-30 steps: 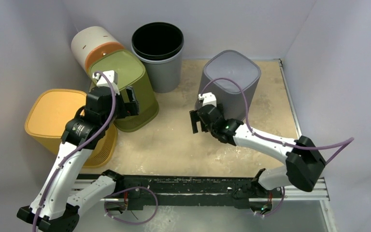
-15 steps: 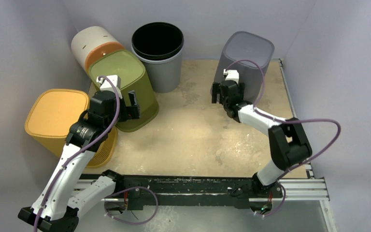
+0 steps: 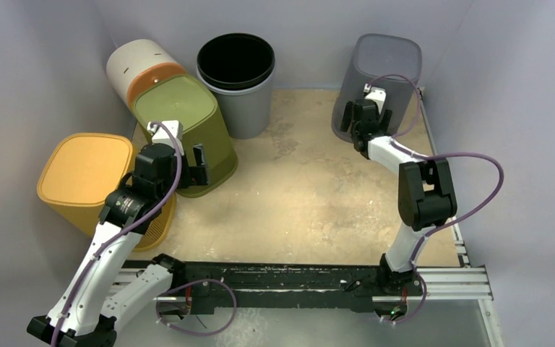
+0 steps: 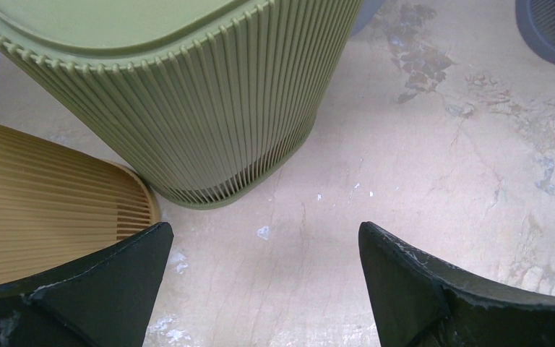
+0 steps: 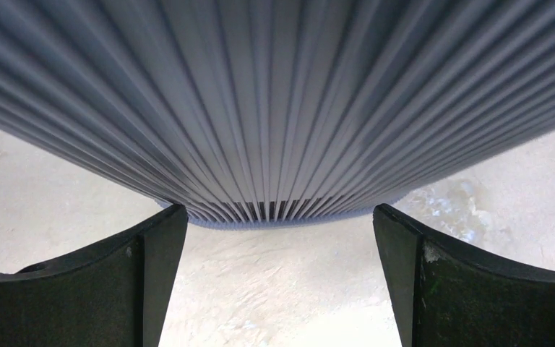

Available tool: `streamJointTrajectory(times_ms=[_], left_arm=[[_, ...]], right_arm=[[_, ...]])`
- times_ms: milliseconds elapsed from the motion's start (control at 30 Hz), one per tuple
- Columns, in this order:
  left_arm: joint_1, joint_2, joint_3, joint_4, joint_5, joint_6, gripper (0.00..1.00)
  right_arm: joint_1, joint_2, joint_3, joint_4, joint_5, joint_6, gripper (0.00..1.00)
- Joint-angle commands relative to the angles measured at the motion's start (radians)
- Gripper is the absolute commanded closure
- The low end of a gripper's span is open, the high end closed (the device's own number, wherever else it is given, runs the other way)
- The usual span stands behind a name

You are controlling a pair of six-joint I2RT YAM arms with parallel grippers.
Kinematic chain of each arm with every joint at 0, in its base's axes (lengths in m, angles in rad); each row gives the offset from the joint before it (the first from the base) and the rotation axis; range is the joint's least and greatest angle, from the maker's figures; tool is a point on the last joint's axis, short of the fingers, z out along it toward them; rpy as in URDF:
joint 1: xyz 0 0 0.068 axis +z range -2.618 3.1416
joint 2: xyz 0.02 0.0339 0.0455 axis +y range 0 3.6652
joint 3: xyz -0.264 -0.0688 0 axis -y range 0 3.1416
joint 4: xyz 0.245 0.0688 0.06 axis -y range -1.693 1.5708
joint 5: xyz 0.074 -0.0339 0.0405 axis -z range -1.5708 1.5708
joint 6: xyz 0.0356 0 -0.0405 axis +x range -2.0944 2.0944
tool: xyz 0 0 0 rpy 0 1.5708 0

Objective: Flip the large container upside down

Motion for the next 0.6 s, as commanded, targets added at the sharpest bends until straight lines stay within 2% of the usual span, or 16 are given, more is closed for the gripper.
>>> streamJointTrajectory(times_ms=[0, 200, 333, 467, 567], left_arm=[[-0.002, -0.008, -0.006, 0.047, 0.012, 0.024, 0.03], [-0.003, -0.015, 0.007, 0.040, 0.020, 0.005, 0.03], [-0.003, -0.017, 0.042, 0.029, 0.025, -0.006, 0.03], [-0.003, 0.008, 0.121, 0.002, 0.032, -0.026, 0.03], [-0.003, 0.024, 0.169, -0.001, 0.039, -0.031, 0.03]], right_arm=[[-0.043, -0.036, 0.011, 0.011, 0.066, 0.022, 0.00], [-0.073, -0.091, 0.006, -0.027, 0.085, 0.013, 0.00], [-0.063, -0.188, -0.002, -0.062, -0.018, -0.003, 0.00], [0.024, -0.320, -0.026, -0.086, -0.127, -0.045, 0.00], [0.114, -0.380, 0.025, -0.142, -0.231, -0.061, 0.00]])
